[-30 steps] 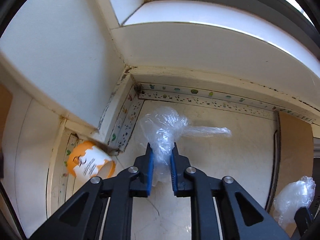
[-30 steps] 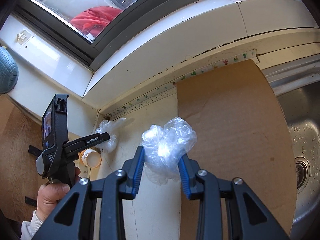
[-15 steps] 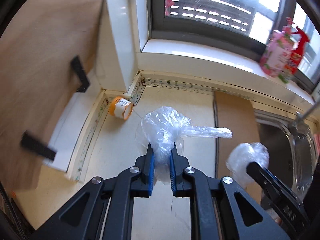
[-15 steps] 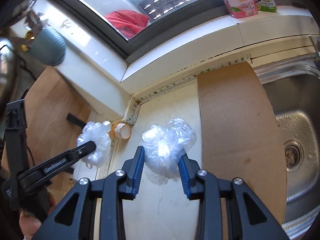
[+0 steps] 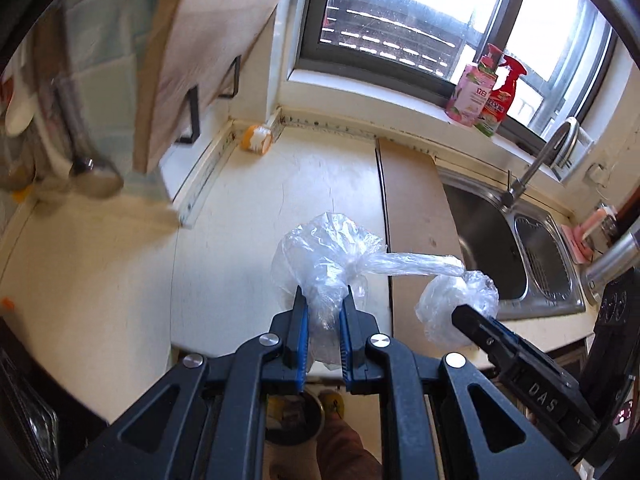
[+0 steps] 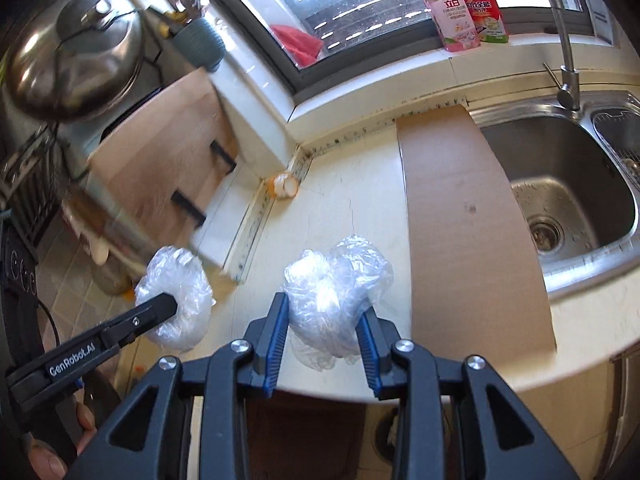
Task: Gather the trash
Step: 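Carry both plastic bags down toward the bin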
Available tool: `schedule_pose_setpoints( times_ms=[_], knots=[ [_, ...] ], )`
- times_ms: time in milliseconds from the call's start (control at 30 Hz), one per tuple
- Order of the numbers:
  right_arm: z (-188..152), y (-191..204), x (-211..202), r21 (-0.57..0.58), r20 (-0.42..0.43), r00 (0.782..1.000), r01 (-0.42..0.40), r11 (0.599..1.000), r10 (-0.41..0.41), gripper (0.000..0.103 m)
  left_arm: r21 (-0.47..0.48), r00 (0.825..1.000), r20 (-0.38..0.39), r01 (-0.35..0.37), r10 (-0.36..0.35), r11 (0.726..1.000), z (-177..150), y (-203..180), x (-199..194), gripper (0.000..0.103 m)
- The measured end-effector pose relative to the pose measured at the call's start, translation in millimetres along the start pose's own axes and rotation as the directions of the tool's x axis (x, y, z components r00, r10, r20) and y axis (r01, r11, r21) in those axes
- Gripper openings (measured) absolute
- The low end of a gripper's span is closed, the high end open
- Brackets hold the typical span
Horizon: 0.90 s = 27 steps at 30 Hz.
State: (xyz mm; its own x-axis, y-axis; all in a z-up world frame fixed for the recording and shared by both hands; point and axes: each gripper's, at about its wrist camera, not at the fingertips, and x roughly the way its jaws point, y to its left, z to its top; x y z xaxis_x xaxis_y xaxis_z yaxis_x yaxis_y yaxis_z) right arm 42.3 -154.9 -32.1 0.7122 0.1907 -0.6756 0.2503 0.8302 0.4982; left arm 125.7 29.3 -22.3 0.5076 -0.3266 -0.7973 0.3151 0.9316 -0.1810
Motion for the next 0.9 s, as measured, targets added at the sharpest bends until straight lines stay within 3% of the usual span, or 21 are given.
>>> schedule_pose_setpoints(
  times_ms=[100, 233, 467, 733, 900],
  knots=[
    [-37.9, 8.9, -11.1, -0.056, -0.027, 0.999, 0.018, 0.998, -0.019, 0.033, -0.028, 0.999, -0.017, 0.038, -0.038, 0.999, -35.4, 7.6, -7.2, 0.011],
    [-82.5, 13.0, -16.4, -0.104, -0.077, 0.996, 0.028, 0.994, -0.036, 0.033, -0.022, 0.999, -0.03, 0.013, -0.013, 1.0, -80.2, 13.3, -7.9, 0.011],
    [-148.0, -0.8, 3.9, -0.166, -0.197, 0.979, 0.025, 0.986, -0.058, 0.033, -0.058, 0.99, -0.144, -0.007, -0.001, 0.998, -150.1, 31.7, 34.3, 0.011],
    [-234.9, -65.8, 96.8, -0.136, -0.394, 0.914, 0.05, 0.989, -0.1, 0.033, -0.161, 0.927, -0.375, -0.087, 0.02, 0.983, -256.7, 73.7, 155.6, 0.011],
    [-292.3, -116.7, 174.2, -0.114, -0.511, 0.849, 0.083, 0.99, -0.131, 0.034, -0.187, 0.878, -0.478, -0.118, 0.015, 0.975, -323.9, 95.3, 242.2, 0.011]
  ],
)
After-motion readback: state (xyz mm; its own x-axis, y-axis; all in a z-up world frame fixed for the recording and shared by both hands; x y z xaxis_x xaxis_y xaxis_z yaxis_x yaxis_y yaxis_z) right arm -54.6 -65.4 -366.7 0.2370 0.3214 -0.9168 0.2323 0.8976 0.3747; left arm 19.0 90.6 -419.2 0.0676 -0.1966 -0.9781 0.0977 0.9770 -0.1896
